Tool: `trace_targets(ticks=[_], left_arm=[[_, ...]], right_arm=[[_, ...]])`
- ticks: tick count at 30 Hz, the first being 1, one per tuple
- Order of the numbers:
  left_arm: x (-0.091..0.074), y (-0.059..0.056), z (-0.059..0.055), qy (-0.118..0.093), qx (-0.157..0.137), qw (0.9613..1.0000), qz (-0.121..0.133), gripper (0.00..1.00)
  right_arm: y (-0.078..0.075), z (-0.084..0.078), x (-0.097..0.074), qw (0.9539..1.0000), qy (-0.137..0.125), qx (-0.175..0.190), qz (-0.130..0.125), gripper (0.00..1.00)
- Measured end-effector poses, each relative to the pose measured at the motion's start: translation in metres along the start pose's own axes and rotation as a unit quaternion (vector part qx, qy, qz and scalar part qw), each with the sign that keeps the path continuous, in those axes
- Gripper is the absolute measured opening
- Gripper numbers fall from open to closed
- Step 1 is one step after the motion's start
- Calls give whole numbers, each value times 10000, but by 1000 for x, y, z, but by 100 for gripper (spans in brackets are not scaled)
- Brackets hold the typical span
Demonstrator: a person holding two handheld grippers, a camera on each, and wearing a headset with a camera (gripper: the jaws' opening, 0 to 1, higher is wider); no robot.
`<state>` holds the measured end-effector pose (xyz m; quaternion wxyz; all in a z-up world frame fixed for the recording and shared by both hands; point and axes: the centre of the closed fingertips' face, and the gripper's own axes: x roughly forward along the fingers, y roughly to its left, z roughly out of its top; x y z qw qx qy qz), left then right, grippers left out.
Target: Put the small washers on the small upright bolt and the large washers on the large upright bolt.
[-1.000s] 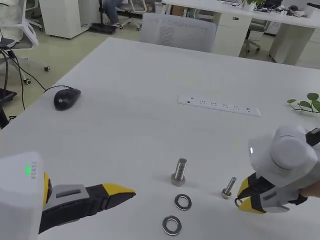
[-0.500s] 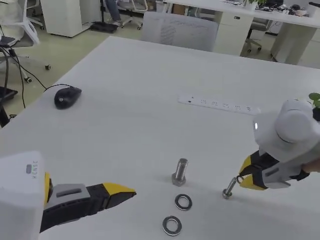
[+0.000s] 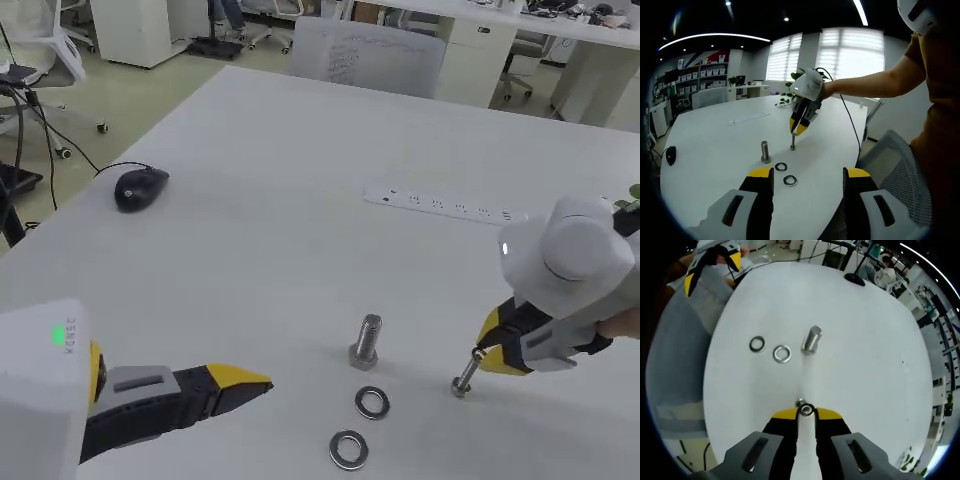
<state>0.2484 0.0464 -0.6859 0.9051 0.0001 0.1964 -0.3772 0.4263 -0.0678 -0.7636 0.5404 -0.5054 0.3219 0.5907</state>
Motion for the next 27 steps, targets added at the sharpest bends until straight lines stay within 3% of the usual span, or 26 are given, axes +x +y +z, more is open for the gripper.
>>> trace_targets(ticks=[27], left_arm=[[3, 5, -5, 89, -69, 9999, -5, 55]], right_arm=[[2, -17, 41, 9996, -90, 177, 202, 13]])
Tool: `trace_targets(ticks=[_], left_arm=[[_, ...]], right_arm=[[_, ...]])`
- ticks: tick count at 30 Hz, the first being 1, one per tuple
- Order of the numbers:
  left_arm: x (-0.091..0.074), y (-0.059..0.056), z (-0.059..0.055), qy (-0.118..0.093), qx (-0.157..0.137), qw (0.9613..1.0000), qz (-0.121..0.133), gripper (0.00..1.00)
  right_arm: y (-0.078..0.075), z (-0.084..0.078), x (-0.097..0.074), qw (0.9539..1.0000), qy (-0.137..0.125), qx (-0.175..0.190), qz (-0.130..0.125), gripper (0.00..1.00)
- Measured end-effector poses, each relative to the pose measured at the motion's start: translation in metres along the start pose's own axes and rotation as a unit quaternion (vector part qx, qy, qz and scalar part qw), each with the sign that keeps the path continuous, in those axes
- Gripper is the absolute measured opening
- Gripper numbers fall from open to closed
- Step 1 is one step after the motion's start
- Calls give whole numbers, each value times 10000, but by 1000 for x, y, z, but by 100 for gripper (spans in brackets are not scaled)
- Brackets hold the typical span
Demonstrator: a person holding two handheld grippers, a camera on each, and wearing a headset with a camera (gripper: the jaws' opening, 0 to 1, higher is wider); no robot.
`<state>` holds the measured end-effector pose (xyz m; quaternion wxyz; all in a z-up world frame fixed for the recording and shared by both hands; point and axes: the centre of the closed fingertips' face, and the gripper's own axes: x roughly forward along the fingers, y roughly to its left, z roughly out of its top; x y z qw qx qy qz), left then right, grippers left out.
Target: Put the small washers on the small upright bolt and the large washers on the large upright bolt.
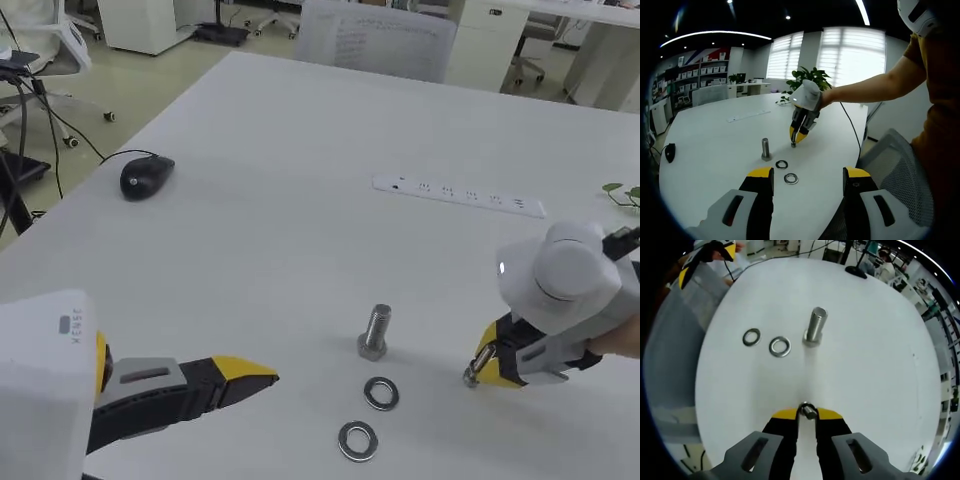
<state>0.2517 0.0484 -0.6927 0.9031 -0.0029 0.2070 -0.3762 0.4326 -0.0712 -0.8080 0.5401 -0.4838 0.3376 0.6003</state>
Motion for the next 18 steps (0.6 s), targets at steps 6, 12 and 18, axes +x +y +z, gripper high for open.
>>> trace_targets(ticks=[6, 12, 18], left_arm=[[0, 1, -1, 4, -25, 10000, 2, 55], [0, 2, -1, 15, -17, 10000, -3, 55], [-1, 2, 2, -1, 28, 10000, -1, 55]], right_arm=[[0, -3, 5, 9999, -52, 85, 16, 14], [0, -8, 2, 9999, 6, 116, -9, 15], [3, -11, -9, 9999, 25, 130, -97, 15]])
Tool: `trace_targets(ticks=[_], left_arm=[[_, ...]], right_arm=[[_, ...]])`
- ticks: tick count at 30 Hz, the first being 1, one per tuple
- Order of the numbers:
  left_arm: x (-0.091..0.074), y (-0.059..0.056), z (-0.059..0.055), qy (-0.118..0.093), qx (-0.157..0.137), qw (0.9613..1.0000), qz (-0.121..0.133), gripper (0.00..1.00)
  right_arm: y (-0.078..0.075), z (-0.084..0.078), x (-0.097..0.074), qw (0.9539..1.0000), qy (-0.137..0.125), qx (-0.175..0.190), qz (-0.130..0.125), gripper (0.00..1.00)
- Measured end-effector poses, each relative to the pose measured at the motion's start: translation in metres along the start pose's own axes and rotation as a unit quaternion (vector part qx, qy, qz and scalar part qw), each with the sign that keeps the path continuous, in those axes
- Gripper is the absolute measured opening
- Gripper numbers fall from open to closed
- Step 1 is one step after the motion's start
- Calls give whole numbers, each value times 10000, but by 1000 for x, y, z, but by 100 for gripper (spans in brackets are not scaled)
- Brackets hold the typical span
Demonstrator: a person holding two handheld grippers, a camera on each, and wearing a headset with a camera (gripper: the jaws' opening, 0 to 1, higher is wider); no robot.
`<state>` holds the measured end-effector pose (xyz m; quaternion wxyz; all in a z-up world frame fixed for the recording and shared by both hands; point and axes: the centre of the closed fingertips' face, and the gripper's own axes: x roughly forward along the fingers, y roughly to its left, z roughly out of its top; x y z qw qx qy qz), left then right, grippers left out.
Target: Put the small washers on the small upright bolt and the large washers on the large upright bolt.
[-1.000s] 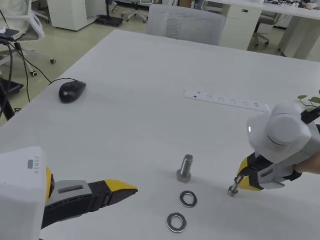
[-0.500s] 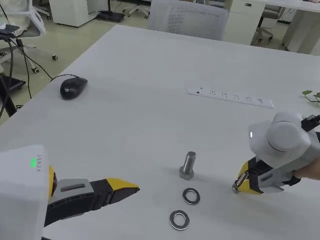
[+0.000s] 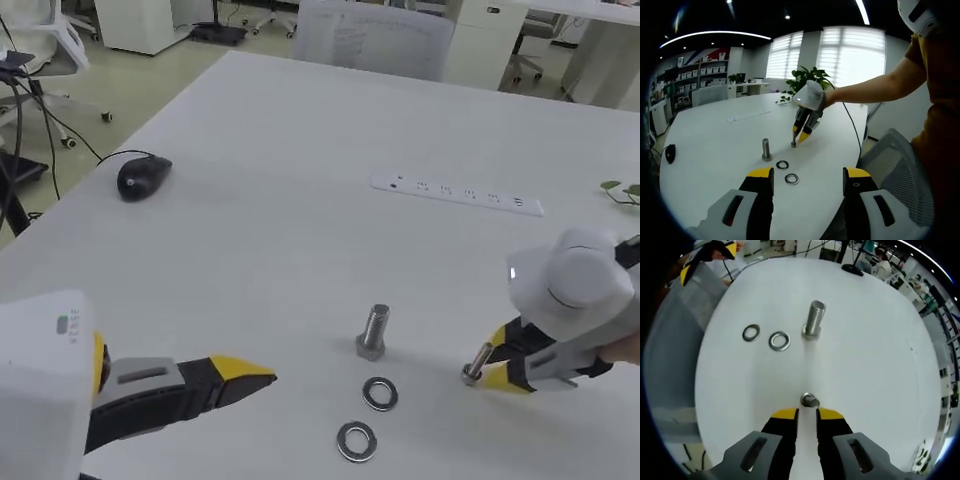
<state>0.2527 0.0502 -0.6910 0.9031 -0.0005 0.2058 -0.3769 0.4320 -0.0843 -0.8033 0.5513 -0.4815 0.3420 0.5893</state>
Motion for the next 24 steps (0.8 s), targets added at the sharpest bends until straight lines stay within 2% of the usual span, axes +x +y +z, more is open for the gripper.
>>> trace_targets(ticks=[6, 11, 19, 24], left_arm=[[-2, -4, 4, -35, 84, 10000, -20, 55], [-3, -10, 5, -50, 145, 9999, -50, 55], [-9, -21, 7, -60, 245, 9997, -69, 55], [-14, -25, 10, -115, 292, 9995, -42, 55]], right_arm=[[9, -5, -10, 10000, 65, 21, -27, 15], [20, -2, -19, 10000, 53, -13, -41, 15], [43, 20, -25, 9999, -101, -119, -8, 14], [58, 38, -22, 9994, -188, -295, 79, 14]])
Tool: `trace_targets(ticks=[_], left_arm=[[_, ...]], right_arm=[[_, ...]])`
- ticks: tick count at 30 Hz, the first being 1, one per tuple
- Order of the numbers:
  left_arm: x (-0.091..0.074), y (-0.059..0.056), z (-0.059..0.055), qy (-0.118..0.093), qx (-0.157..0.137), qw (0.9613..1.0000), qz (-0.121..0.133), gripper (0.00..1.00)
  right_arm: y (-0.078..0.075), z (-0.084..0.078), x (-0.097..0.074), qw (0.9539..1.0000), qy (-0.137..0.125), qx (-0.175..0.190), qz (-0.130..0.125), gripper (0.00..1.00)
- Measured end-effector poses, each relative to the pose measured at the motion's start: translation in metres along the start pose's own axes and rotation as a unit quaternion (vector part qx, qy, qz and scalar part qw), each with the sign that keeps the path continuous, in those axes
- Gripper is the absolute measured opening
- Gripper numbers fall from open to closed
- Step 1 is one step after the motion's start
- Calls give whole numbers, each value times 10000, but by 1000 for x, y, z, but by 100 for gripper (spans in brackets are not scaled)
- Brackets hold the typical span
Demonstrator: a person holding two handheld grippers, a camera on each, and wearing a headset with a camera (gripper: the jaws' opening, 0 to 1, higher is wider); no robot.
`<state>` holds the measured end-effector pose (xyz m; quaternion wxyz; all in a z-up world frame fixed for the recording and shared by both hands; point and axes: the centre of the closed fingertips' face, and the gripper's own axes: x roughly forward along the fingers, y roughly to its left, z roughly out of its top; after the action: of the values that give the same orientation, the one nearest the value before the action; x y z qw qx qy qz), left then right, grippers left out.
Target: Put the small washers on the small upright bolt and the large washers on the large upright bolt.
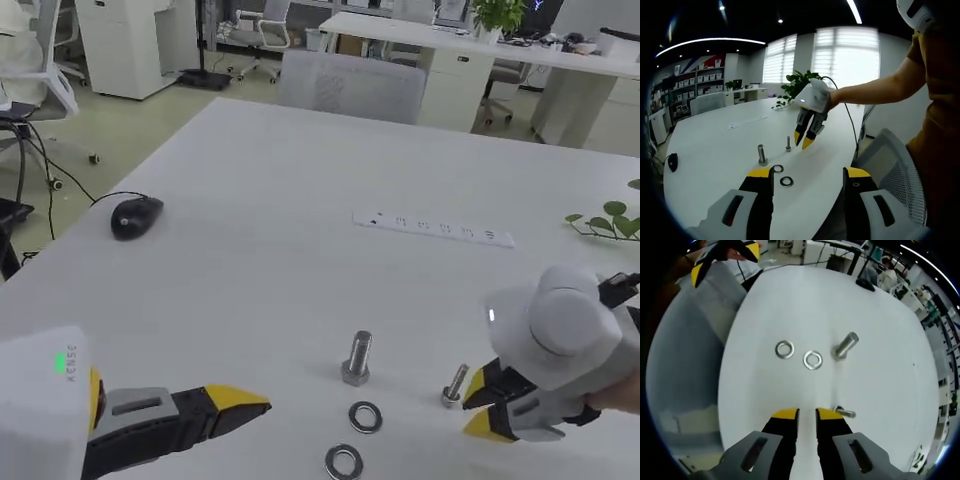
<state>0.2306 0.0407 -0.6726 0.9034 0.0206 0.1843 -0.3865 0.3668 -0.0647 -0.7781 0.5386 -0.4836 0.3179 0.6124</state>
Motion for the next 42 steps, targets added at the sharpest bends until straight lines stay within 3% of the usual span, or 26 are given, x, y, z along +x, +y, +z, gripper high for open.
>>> trace_targets(ticks=[12, 19, 26, 32, 42], left_arm=[[-11, -5, 0, -64, 13, 9999, 90, 55], [-15, -5, 3, -139, -21, 9998, 150, 55], [-14, -2, 6, -204, -15, 9997, 166, 55], [-16, 3, 8, -262, -44, 9994, 221, 55], [-17, 8, 4, -267, -120, 9992, 267, 55]], right_arm=[[31, 48, 28, 9982, -180, -427, 389, 15], [33, 72, 41, 9967, -293, -575, 483, 18], [34, 81, 57, 9954, -252, -682, 619, 22], [34, 77, 67, 9949, -123, -696, 723, 26], [37, 76, 72, 9936, -37, -668, 907, 28]])
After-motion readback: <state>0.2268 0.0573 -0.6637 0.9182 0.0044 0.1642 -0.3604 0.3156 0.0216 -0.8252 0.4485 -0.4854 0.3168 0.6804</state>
